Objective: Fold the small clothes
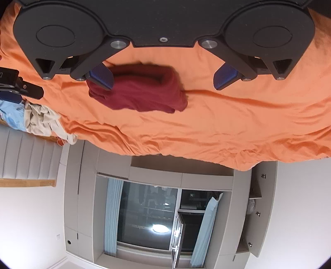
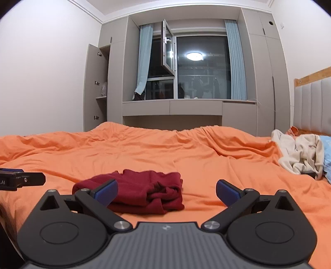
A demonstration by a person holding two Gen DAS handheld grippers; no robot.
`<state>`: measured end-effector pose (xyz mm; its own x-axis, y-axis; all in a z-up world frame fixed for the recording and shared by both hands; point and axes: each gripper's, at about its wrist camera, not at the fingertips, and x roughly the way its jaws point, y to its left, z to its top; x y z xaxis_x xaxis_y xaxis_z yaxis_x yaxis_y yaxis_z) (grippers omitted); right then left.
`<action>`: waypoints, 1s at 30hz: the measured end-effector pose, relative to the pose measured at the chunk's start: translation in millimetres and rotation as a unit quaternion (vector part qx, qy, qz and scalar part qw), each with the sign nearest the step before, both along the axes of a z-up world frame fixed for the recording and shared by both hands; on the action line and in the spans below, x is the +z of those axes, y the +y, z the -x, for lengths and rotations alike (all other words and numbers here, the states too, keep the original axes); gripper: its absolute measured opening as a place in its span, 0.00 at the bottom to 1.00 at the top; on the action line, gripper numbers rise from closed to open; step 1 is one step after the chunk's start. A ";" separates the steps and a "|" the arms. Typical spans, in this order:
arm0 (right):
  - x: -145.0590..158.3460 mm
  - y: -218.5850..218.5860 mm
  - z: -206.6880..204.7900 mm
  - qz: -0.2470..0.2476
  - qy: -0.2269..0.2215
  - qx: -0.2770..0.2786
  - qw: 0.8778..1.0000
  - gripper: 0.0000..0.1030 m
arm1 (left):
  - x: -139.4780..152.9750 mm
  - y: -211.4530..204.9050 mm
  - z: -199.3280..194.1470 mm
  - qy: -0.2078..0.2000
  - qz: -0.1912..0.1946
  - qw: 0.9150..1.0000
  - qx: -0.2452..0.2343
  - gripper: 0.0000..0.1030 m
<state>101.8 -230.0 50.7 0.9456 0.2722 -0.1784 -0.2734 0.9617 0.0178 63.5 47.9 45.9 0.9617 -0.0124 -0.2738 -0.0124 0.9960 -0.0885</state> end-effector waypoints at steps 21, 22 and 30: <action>-7.5 -4.6 2.1 -0.006 0.029 -0.014 0.999 1.00 | -9.2 -3.2 1.5 0.021 -0.006 1.000 -0.004 0.99; -7.5 -4.6 2.0 -0.007 0.029 -0.014 0.999 1.00 | -9.0 -3.2 1.3 0.021 -0.006 1.000 -0.005 0.99; -7.4 -4.8 2.1 -0.007 0.029 -0.013 0.999 1.00 | -9.0 -3.2 1.3 0.021 -0.006 1.000 -0.004 0.99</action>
<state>99.7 -234.8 43.3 0.9406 0.2497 -0.2303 -0.2459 0.9682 0.0456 62.2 44.7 36.9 0.9493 -0.0170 -0.3138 -0.0072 0.9971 -0.0759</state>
